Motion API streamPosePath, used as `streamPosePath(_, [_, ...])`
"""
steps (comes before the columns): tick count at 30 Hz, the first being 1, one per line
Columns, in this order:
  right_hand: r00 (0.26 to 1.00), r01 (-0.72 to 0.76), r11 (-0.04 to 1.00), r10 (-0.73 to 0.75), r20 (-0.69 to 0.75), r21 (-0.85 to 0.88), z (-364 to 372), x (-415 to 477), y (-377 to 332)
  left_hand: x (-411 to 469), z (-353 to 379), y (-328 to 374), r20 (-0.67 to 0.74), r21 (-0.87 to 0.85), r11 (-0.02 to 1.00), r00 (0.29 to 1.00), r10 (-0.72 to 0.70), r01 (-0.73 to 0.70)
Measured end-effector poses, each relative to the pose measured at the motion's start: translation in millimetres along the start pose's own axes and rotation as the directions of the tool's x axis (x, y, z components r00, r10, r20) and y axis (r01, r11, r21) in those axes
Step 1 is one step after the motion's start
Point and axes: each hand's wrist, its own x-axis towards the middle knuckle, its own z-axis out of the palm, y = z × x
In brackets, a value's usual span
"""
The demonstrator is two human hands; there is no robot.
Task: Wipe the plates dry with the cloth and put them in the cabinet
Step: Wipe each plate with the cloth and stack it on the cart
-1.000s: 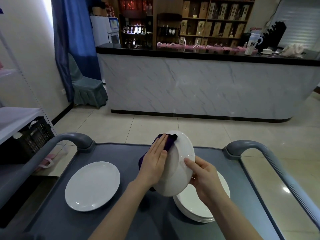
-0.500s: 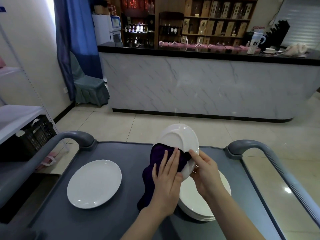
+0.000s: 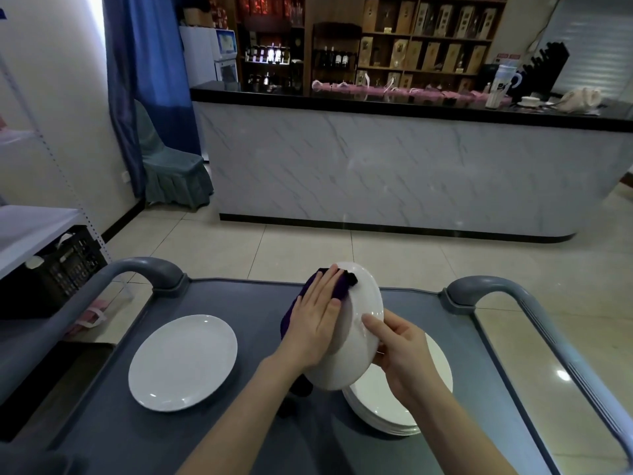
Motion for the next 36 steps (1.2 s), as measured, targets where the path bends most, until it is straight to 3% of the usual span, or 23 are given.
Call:
streamPosePath(4, [1.0, -0.004, 1.0, 0.005, -0.022, 0.023, -5, 4, 2, -18, 1, -27, -0.019, -0.102, 0.991, 0.996, -0.085, 0.083])
streamPosePath(9, [0.998, 0.032, 0.999, -0.032, -0.062, 0.005, -7, 14, -1, -52, 11, -51, 0.006, -0.206, 0.975, 0.997, -0.081, 0.081])
streamPosePath(12, [0.997, 0.069, 0.996, -0.071, -0.021, -0.061, -5, 17, -1, -66, 14, -58, 0.077, -0.159, 0.978, 0.989, -0.128, 0.139])
streamPosePath(15, [0.993, 0.114, 0.982, -0.114, 0.013, -0.153, -1, 19, -3, -73, 6, -66, 0.137, -0.099, 0.955, 0.955, -0.264, 0.278])
streamPosePath(18, [0.981, 0.194, 0.941, -0.178, 0.08, -0.278, 7, 22, -5, -73, -13, -66, 0.004, -0.092, 0.939, 0.943, -0.332, 0.33])
streamPosePath(21, [0.944, 0.327, 0.804, -0.257, 0.206, -0.497, 23, 24, -3, -72, -41, -56, -0.216, -0.327, 0.871, 0.868, -0.446, 0.366])
streamPosePath(23, [0.916, 0.4, 0.694, -0.277, 0.291, -0.599, 36, 24, 0, -73, -61, -47, -0.268, -0.594, 0.75, 0.807, -0.526, 0.292])
streamPosePath(25, [0.863, 0.504, 0.552, -0.295, 0.41, -0.664, 49, 21, 5, -75, -80, -37, -0.276, -0.741, 0.641, 0.78, -0.562, 0.2])
streamPosePath(27, [0.774, 0.631, 0.336, -0.343, 0.533, -0.7, 64, 17, 11, -81, -93, -29, -0.271, -0.819, 0.555, 0.752, -0.601, 0.149])
streamPosePath(30, [0.55, 0.807, 0.032, -0.408, 0.729, -0.59, 86, 13, 25, -92, -104, -30, -0.295, -0.836, 0.525, 0.675, -0.676, 0.159])
streamPosePath(33, [0.442, 0.869, -0.047, -0.376, 0.815, -0.493, 98, 16, 40, -106, -114, -42, -0.283, -0.869, 0.469, 0.617, -0.734, 0.16])
streamPosePath(36, [0.45, 0.881, -0.038, -0.238, 0.861, -0.471, 108, 23, 56, -119, -123, -58, -0.251, -0.901, 0.404, 0.57, -0.782, 0.158])
